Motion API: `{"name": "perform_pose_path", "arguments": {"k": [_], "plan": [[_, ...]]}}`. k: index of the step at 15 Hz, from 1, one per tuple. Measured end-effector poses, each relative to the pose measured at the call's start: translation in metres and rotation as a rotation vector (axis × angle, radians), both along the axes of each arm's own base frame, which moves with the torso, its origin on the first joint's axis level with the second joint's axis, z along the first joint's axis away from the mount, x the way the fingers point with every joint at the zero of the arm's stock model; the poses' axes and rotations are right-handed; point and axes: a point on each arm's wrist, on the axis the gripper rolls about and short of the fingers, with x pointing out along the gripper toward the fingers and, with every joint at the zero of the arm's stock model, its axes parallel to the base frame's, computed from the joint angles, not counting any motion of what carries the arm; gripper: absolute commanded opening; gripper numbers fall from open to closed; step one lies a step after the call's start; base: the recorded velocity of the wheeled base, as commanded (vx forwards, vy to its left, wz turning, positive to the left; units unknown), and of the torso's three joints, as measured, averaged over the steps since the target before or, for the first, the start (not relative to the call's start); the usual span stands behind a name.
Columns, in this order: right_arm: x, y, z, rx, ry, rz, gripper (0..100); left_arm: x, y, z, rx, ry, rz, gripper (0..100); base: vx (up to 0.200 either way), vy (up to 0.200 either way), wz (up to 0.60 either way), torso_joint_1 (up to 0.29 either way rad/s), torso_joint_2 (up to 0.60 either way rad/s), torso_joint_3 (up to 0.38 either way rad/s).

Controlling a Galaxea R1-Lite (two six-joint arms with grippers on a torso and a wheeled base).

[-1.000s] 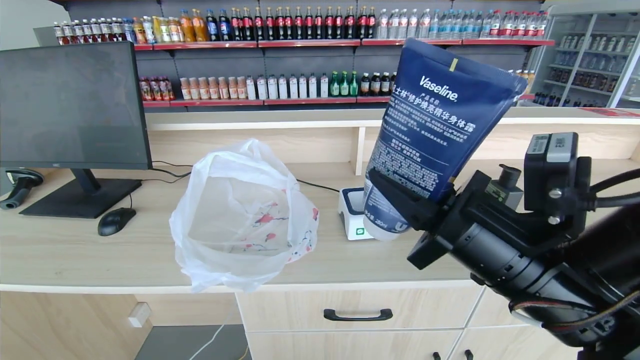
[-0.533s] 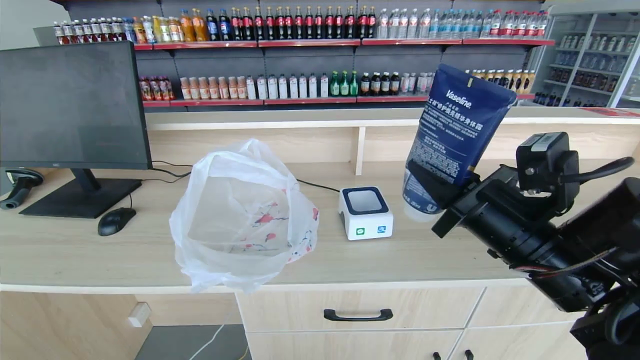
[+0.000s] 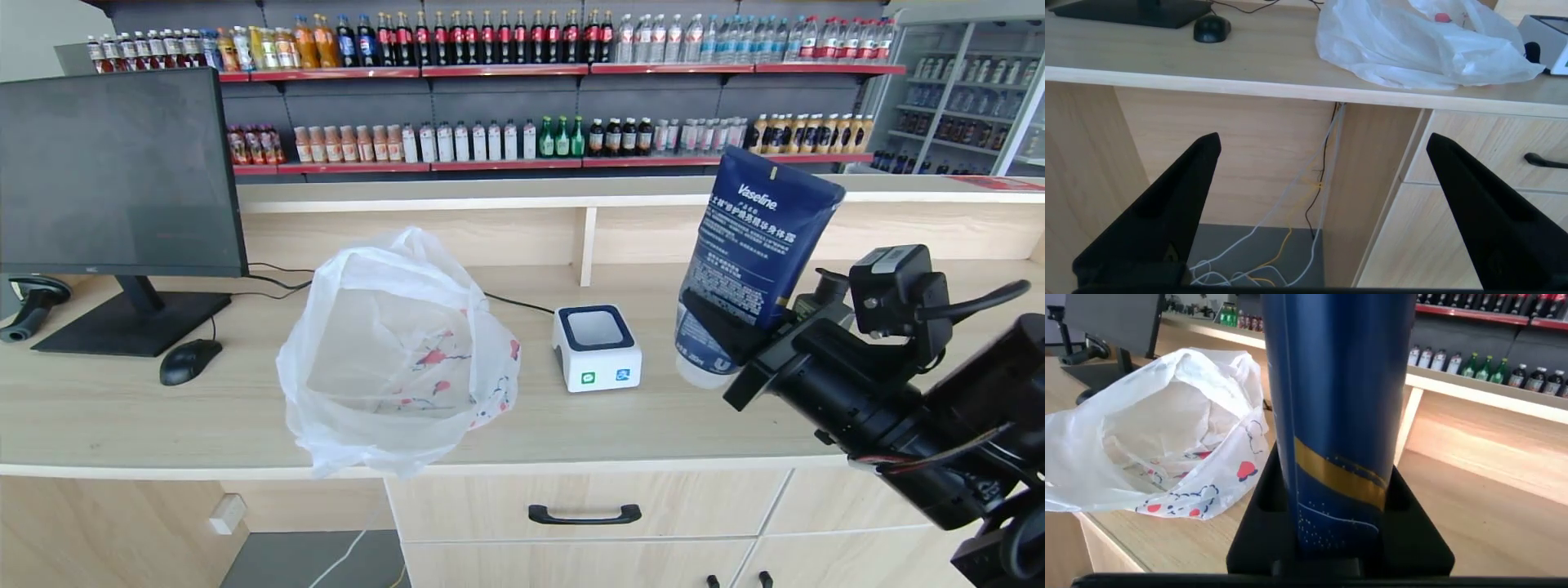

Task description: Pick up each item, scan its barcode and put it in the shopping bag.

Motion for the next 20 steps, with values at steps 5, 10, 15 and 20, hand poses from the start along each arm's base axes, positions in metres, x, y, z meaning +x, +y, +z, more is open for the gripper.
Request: {"name": "perform_pose_path", "arguments": {"k": [5, 10, 15, 20], "plan": [[0.0007, -0.0006, -0.0019, -0.002, 0.008, -0.003, 0, 0.0, 0.0, 0.0, -0.002, 0.0, 0.001, 100, -0.04, 0.0, 0.0, 0.0, 0.0, 0.0], [0.0018, 0.0001, -0.0011, 0.002, 0.001, -0.001, 0, 0.0, 0.0, 0.0, -0.002, 0.0, 0.0, 100, 0.0, 0.04, 0.0, 0.0, 0.0, 0.001], [0.0023, 0.0, -0.0017, 0.0, 0.005, -0.002, 0, 0.0, 0.0, 0.0001, -0.004, -0.001, 0.001, 100, 0.0, 0.2, 0.0, 0.004, 0.0, 0.001], [0.0034, 0.0005, -0.0023, -0.002, 0.008, -0.004, 0, 0.0, 0.0, 0.0001, -0.002, -0.001, 0.001, 100, 0.0, 0.12, 0.0, 0.009, 0.0, 0.001]]}}
